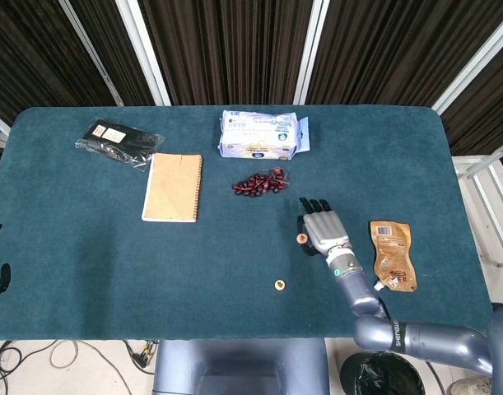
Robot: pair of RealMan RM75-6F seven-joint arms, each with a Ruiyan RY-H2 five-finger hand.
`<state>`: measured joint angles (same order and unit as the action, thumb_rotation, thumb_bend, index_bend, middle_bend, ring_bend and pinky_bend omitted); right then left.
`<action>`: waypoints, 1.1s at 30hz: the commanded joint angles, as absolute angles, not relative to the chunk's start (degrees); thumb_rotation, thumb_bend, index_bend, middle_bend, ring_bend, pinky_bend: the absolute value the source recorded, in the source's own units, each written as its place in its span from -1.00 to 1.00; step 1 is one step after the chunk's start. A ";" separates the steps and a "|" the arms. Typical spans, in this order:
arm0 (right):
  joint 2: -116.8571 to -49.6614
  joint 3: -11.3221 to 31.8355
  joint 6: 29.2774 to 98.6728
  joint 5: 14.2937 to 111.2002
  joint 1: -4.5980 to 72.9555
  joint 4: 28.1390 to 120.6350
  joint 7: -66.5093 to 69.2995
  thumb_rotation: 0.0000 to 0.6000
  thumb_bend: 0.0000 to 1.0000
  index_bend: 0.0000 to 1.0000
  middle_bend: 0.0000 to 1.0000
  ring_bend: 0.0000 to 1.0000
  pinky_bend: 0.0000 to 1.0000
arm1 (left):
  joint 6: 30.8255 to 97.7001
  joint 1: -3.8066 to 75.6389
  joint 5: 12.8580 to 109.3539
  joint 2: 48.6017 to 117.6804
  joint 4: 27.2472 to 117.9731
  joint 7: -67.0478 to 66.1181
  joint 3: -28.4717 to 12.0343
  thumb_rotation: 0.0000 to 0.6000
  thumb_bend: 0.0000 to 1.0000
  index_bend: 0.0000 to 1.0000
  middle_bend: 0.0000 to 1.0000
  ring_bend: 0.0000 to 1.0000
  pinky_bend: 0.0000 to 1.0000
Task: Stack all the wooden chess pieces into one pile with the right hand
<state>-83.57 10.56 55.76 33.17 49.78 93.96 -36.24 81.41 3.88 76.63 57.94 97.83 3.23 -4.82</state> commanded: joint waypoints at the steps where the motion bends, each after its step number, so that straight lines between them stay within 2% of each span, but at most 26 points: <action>1: -82.39 9.91 55.17 32.61 49.44 94.21 -35.86 1.00 -0.18 0.06 -1.00 -1.00 -1.00 | 81.50 3.87 76.64 57.95 97.86 3.25 -4.86 1.00 -0.02 -0.75 -1.00 -1.00 -1.00; 11: -81.96 8.11 55.29 34.74 48.06 91.38 -33.42 1.00 -0.18 0.06 -1.00 -1.00 -1.00 | 81.48 3.85 76.43 57.91 97.92 3.18 -4.91 1.00 -0.02 -0.75 -1.00 -1.00 -1.00; 33: -83.74 7.31 54.02 35.36 47.51 87.75 -31.48 1.00 -0.18 0.06 -1.00 -1.00 -1.00 | 81.22 3.93 76.12 57.86 97.86 3.13 -4.96 1.00 -0.02 -0.74 -1.00 -1.00 -1.00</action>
<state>-83.74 7.31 54.03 35.38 47.51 87.77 -31.47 81.22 3.93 76.12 57.86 97.86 3.12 -4.96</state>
